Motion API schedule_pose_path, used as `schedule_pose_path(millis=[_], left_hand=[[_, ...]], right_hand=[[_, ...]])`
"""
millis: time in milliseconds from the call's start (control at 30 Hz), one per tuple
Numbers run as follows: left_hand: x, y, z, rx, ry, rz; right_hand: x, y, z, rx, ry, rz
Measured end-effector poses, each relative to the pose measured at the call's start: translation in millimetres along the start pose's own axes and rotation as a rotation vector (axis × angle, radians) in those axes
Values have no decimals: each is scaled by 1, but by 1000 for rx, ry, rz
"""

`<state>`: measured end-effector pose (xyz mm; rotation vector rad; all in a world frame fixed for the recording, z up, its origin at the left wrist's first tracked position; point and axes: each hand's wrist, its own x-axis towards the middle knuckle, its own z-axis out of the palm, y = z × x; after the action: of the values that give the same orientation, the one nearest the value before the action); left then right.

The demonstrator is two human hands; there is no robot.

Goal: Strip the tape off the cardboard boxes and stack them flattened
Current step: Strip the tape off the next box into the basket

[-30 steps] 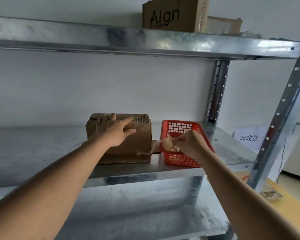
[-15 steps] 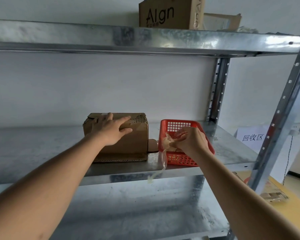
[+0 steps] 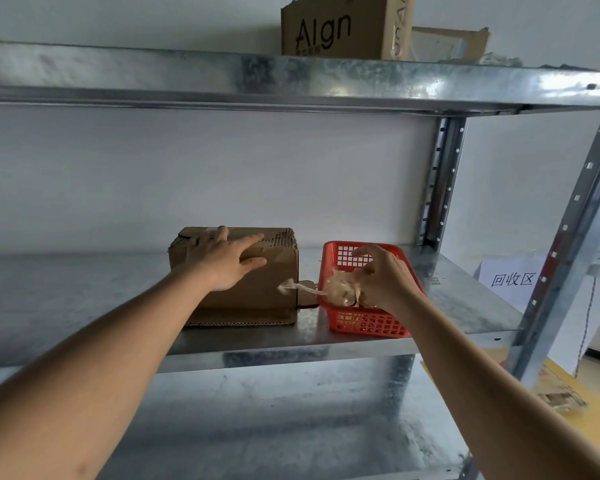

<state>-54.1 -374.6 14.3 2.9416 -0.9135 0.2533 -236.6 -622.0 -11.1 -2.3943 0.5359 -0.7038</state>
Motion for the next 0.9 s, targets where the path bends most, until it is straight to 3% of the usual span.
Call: schedule_pose_path(millis=[200, 433, 633, 800, 900], left_hand=[[1, 0, 0, -19, -16, -6], [1, 1, -3, 13, -13, -2], [3, 1, -2, 16, -10, -1], [4, -1, -1, 5, -21, 1], [4, 0, -1, 2, -23, -4]], right_hand=[[6, 2, -1, -131, -80, 67], [5, 6, -9, -125, -29, 90], [7, 6, -17, -236, -177, 108], [6, 11, -22, -206, 38, 103], [8, 16, -24, -219, 65, 139]])
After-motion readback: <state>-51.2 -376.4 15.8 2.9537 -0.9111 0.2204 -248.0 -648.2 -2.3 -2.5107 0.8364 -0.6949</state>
